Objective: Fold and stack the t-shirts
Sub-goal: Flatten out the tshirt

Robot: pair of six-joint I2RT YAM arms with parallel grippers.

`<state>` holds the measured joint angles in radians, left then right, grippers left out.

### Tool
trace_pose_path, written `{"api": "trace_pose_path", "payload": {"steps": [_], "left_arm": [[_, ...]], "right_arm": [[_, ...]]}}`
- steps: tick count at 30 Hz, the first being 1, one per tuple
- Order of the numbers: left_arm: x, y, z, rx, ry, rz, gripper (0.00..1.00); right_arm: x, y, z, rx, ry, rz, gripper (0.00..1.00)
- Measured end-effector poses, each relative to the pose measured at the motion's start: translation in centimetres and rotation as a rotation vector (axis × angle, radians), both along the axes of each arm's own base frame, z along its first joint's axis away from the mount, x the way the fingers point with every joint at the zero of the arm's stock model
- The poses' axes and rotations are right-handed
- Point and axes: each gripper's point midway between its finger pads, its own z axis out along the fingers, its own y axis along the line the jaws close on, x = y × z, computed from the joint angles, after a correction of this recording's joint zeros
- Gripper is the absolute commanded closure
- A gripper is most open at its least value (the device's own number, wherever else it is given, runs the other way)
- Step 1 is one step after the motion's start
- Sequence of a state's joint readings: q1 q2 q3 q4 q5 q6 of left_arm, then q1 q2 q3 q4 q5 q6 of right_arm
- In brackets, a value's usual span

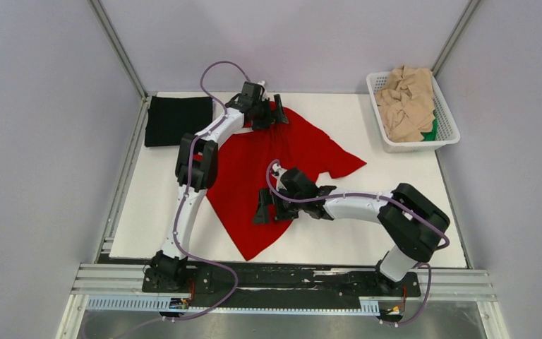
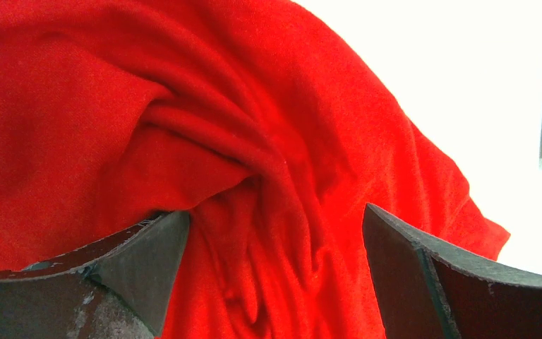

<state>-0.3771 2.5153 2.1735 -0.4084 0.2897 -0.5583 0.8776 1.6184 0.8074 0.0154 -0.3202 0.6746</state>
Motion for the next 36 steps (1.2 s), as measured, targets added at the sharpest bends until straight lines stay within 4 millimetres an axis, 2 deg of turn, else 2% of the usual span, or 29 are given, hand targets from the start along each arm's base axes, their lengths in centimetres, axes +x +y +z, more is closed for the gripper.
{"api": "trace_pose_path", "payload": {"steps": [3,5,7,9,13,15,17,18,21,24,26,28,30,34,36], "left_arm": [[-3.2,1.7,0.1,0.054,0.049,-0.01,0.0],[-6.0,3.1,0.9,0.083,0.071,-0.009,0.0],[-8.8,4.6,2.7,0.101,0.072,0.003,0.0],[-10.8,5.7,5.2,0.103,0.044,0.018,0.0],[-15.4,7.6,10.8,0.087,-0.081,0.059,0.0],[-18.4,7.9,11.6,0.071,-0.106,0.063,0.0],[-21.7,7.5,10.7,0.044,-0.101,0.046,0.0],[-23.4,7.4,9.6,0.036,-0.081,0.036,0.0],[-28.3,7.4,4.6,0.037,0.037,0.003,0.0],[-31.6,8.7,0.1,0.059,0.164,0.023,0.0],[-32.8,9.2,-1.4,0.058,0.207,0.04,0.0],[-32.3,8.7,-1.2,0.027,0.195,0.049,0.0],[-31.5,8.2,-1.4,0.02,0.194,0.058,0.0],[-28.8,7.3,-1.4,0.027,0.197,0.088,0.0],[-27.1,6.7,-1.3,0.028,0.202,0.104,0.0]], "right_arm": [[1.2,-1.6,2.4,0.022,-0.066,-0.063,0.0],[2.7,-3.5,4.6,0.038,-0.125,-0.143,0.0],[4.7,-5.9,6.7,0.048,-0.185,-0.245,0.0],[6.8,-8.7,8.1,0.042,-0.238,-0.365,0.0],[10.5,-14.5,8.3,-0.015,-0.269,-0.586,0.0],[12.0,-16.9,7.5,-0.054,-0.257,-0.658,0.0],[13.5,-18.7,6.4,-0.111,-0.236,-0.703,0.0],[14.5,-19.1,5.9,-0.139,-0.224,-0.712,0.0],[17.9,-18.9,5.1,-0.184,-0.207,-0.697,0.0],[21.7,-18.0,4.6,-0.187,-0.202,-0.663,0.0],[24.2,-17.2,4.1,-0.18,-0.196,-0.635,0.0],[26.1,-16.6,3.2,-0.173,-0.187,-0.61,0.0],[27.2,-16.4,1.8,-0.177,-0.168,-0.593,0.0],[27.2,-17.0,-1.3,-0.209,-0.105,-0.586,0.0],[27.5,-17.3,-1.5,-0.195,-0.1,-0.591,0.0]]}}
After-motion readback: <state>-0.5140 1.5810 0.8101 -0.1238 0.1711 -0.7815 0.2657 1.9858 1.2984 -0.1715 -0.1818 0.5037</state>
